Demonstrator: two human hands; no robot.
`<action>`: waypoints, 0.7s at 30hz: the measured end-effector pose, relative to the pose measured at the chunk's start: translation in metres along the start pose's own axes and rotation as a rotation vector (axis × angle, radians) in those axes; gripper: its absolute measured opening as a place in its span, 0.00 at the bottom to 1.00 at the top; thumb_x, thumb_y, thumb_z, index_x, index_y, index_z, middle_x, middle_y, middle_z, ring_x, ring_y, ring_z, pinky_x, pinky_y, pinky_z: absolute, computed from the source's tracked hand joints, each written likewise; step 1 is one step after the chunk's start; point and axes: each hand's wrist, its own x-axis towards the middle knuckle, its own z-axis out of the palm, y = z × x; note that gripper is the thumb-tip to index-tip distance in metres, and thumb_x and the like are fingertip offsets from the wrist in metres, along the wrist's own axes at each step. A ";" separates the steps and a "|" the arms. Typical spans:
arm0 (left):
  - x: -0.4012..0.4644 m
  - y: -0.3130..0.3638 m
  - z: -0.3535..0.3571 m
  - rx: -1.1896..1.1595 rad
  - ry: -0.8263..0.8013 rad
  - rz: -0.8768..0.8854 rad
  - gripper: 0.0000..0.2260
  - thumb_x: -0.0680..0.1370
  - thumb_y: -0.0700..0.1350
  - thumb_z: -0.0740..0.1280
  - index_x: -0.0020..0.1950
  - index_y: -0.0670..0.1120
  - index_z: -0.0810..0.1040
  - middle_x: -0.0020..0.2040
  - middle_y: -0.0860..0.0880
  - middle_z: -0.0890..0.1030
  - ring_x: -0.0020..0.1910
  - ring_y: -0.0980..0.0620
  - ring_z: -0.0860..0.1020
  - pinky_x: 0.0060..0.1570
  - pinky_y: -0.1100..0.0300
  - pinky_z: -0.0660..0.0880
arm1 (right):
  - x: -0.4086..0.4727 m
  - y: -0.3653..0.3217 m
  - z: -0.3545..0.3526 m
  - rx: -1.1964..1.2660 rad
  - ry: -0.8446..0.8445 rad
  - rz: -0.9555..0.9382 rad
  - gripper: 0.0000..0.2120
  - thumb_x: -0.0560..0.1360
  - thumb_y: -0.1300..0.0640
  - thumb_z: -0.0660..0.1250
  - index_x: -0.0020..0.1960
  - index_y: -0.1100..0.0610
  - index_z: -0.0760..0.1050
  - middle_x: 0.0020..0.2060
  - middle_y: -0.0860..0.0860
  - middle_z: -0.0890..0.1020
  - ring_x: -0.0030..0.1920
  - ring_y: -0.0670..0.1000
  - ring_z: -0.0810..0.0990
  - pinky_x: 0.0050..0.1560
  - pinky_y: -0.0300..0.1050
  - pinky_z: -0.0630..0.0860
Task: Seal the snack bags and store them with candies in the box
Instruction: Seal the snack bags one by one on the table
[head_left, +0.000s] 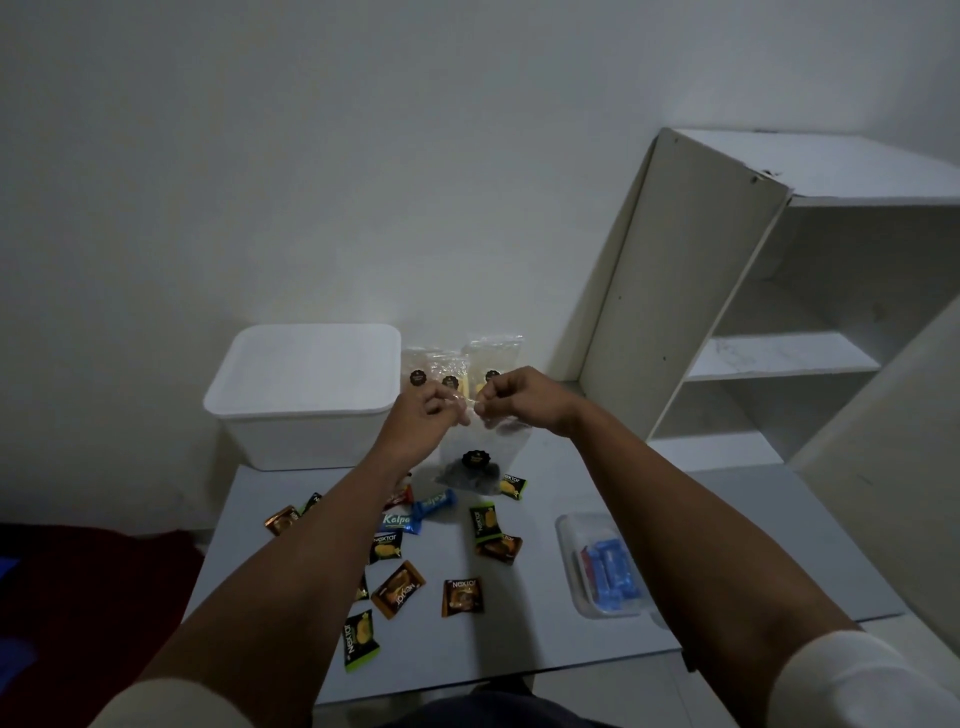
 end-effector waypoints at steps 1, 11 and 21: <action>-0.001 0.000 -0.001 0.022 -0.021 0.005 0.06 0.81 0.42 0.68 0.50 0.41 0.81 0.42 0.51 0.87 0.45 0.58 0.84 0.49 0.68 0.75 | -0.001 0.000 -0.001 0.012 -0.006 0.005 0.06 0.76 0.61 0.74 0.41 0.55 0.83 0.40 0.56 0.85 0.42 0.51 0.83 0.52 0.50 0.80; -0.001 0.004 0.003 0.054 0.018 0.004 0.06 0.82 0.42 0.66 0.50 0.41 0.79 0.42 0.48 0.86 0.42 0.57 0.83 0.47 0.64 0.75 | -0.002 0.000 0.003 -0.035 0.053 0.002 0.06 0.77 0.58 0.74 0.47 0.62 0.83 0.39 0.52 0.85 0.41 0.47 0.84 0.47 0.46 0.79; -0.001 0.005 0.000 0.145 0.006 0.027 0.07 0.83 0.45 0.65 0.47 0.46 0.80 0.42 0.48 0.84 0.42 0.55 0.81 0.45 0.61 0.73 | -0.009 -0.001 0.004 -0.009 0.108 0.008 0.09 0.74 0.56 0.77 0.50 0.62 0.84 0.39 0.53 0.86 0.39 0.45 0.84 0.40 0.40 0.77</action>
